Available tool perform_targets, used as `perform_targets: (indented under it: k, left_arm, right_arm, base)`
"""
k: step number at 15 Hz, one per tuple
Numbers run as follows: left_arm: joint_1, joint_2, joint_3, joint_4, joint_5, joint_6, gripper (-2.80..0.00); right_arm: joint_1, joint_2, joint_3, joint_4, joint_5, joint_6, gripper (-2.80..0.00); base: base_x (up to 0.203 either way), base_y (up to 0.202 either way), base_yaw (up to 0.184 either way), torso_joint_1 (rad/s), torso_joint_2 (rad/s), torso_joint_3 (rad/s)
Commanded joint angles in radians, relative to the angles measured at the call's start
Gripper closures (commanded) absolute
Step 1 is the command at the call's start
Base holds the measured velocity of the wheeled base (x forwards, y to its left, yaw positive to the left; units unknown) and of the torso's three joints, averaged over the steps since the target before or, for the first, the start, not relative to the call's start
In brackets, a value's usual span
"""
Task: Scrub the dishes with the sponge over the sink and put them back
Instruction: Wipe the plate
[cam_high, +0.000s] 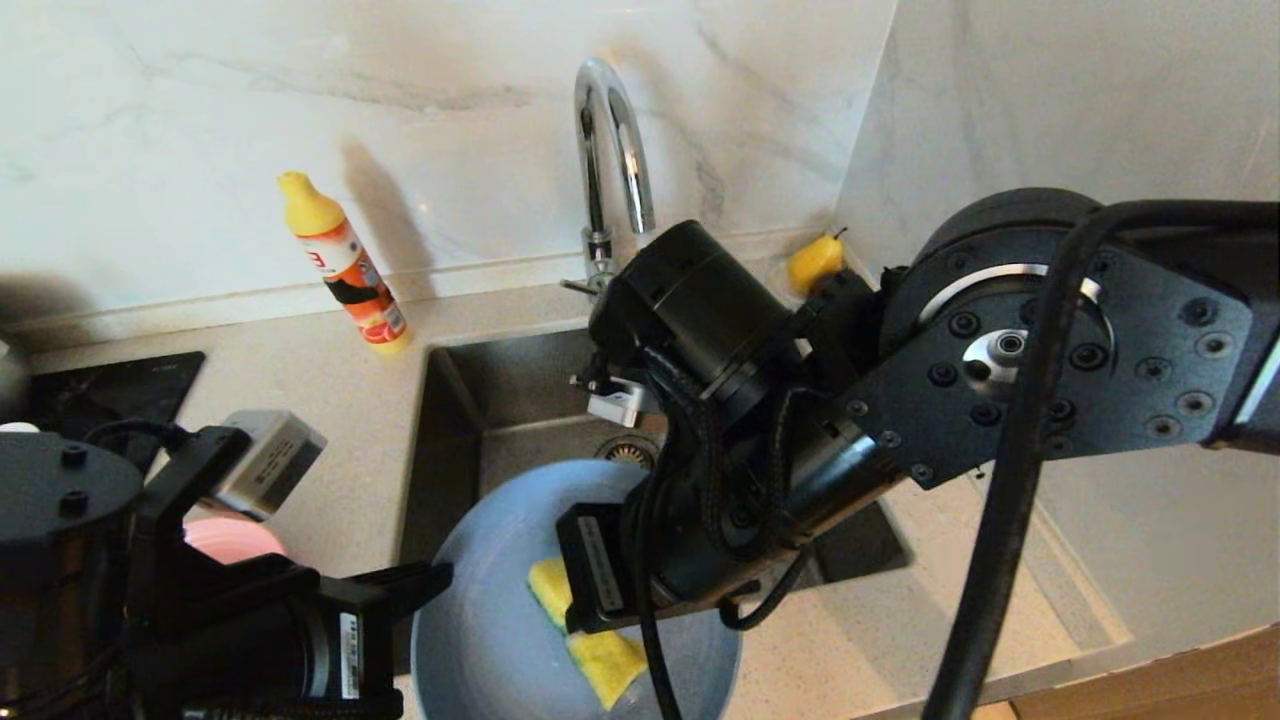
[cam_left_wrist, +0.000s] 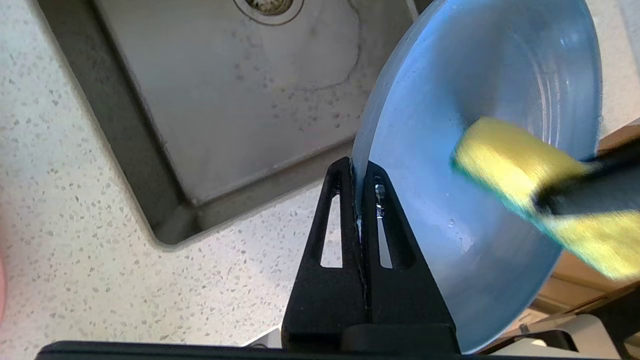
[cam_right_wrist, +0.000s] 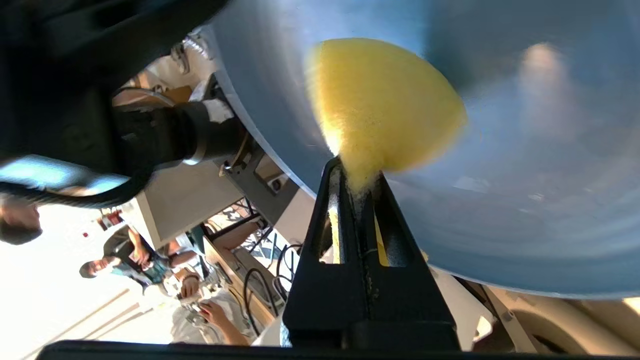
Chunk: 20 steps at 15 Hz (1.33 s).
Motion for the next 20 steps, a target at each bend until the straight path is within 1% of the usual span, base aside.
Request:
perform_targets:
  k: [1,4,7,11,12,14,17,20]
  left_arm:
    - [0.000,0.002,0.005,-0.001,0.002,-0.002,0.00]
    - [0.000,0.005,-0.003,-0.002,0.002,-0.002,0.00]
    - [0.000,0.008,-0.007,-0.004,0.002,-0.007,0.00]
    - [0.000,0.005,-0.016,-0.004,0.005,-0.010,0.00]
    - [0.002,0.005,-0.018,-0.004,0.005,-0.011,0.00]
    - [0.002,0.002,-0.020,-0.004,0.012,-0.011,0.00]
    - [0.003,0.000,-0.026,-0.004,0.012,-0.019,0.00]
    - [0.032,0.006,-0.033,-0.002,0.008,-0.023,0.00]
  right_arm:
    - [0.032,-0.001,-0.001,-0.001,0.002,0.002,0.00]
    - [0.066,0.017,0.004,0.011,0.002,0.003,0.00]
    - [0.069,0.069,0.005,0.031,0.002,0.004,0.00]
    - [0.069,0.068,0.009,0.109,0.000,0.004,0.00]
    - [0.064,0.053,0.013,0.149,-0.003,0.004,0.00]
    - [0.033,0.021,0.032,0.185,-0.007,0.004,0.00]
    - [-0.010,-0.020,0.106,0.185,-0.007,0.004,0.00]
    - [-0.073,-0.064,0.143,0.183,-0.007,0.004,0.00]
  base:
    - [0.000,0.000,0.000,0.000,0.00,0.000]
    - [0.000,0.000,0.000,0.000,0.00,0.000]
    - [0.000,0.000,0.000,0.000,0.00,0.000]
    - [0.000,0.000,0.000,0.000,0.00,0.000]
    - [0.000,0.000,0.000,0.000,0.00,0.000]
    - [0.000,0.000,0.000,0.000,0.00,0.000]
    - [0.000,0.000,0.000,0.000,0.00,0.000]
    - [0.000,0.000,0.000,0.000,0.00,0.000]
